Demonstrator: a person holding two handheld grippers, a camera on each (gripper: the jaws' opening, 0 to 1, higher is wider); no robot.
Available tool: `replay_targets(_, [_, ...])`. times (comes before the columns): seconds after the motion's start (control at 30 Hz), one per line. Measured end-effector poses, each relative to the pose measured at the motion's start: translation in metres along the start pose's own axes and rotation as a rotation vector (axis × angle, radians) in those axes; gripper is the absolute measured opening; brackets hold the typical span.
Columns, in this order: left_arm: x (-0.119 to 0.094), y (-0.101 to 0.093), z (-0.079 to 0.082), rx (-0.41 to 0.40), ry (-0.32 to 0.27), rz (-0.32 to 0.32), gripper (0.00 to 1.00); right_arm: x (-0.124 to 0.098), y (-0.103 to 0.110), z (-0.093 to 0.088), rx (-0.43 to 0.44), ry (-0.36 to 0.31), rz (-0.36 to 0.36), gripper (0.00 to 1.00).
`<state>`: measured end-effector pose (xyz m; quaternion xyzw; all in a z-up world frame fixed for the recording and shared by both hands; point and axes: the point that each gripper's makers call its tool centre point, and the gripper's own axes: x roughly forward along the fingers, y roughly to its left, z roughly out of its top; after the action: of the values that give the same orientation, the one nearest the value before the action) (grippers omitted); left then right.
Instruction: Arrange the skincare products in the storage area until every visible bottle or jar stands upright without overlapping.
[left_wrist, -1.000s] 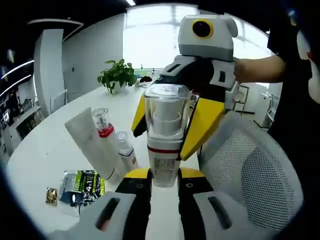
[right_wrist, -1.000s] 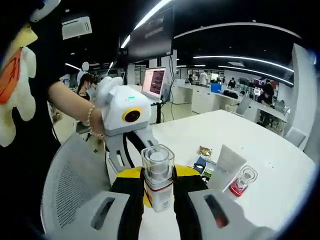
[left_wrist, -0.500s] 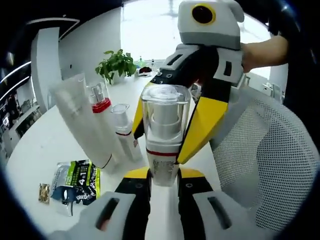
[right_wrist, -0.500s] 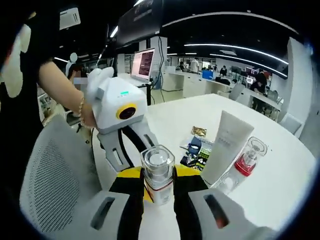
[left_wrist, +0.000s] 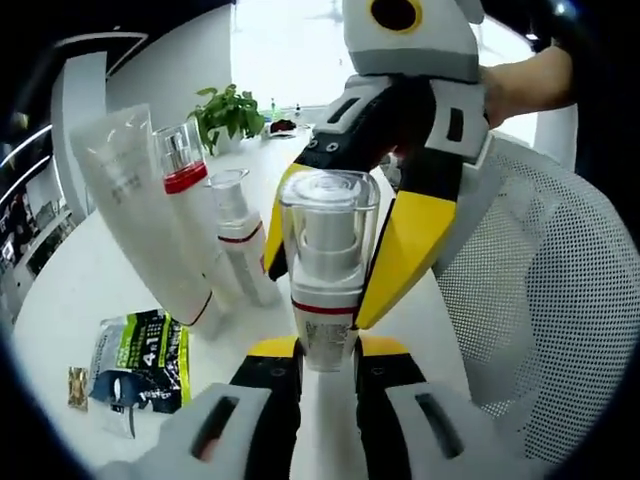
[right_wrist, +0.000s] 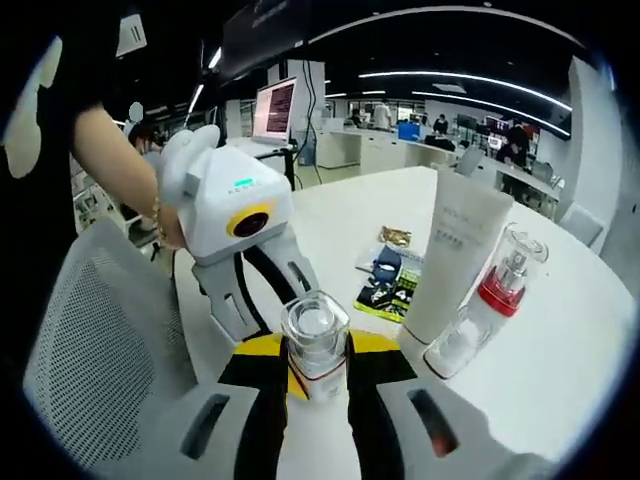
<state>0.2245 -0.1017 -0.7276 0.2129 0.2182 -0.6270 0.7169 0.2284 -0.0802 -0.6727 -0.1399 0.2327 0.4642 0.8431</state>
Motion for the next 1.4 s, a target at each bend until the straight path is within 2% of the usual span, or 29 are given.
replay_targets(0.57, [0.006,-0.002,-0.012,0.036,0.013,-0.025,0.17,0.005,0.002,-0.013,0.014,0.024,-0.005,0.22])
replay_targets(1.0, [0.01,0.002,-0.011,0.034,-0.016,-0.026,0.17,0.006,-0.002,-0.011,0.064,0.001,-0.027,0.23])
replay_targets(1.2, [0.011,0.003,-0.011,0.036,-0.021,-0.032,0.17,0.005,-0.005,-0.008,0.119,-0.036,-0.04,0.29])
replay_targets(1.4, [0.013,0.009,-0.009,0.033,-0.029,-0.035,0.17,0.001,-0.01,-0.011,0.142,-0.045,-0.054,0.32])
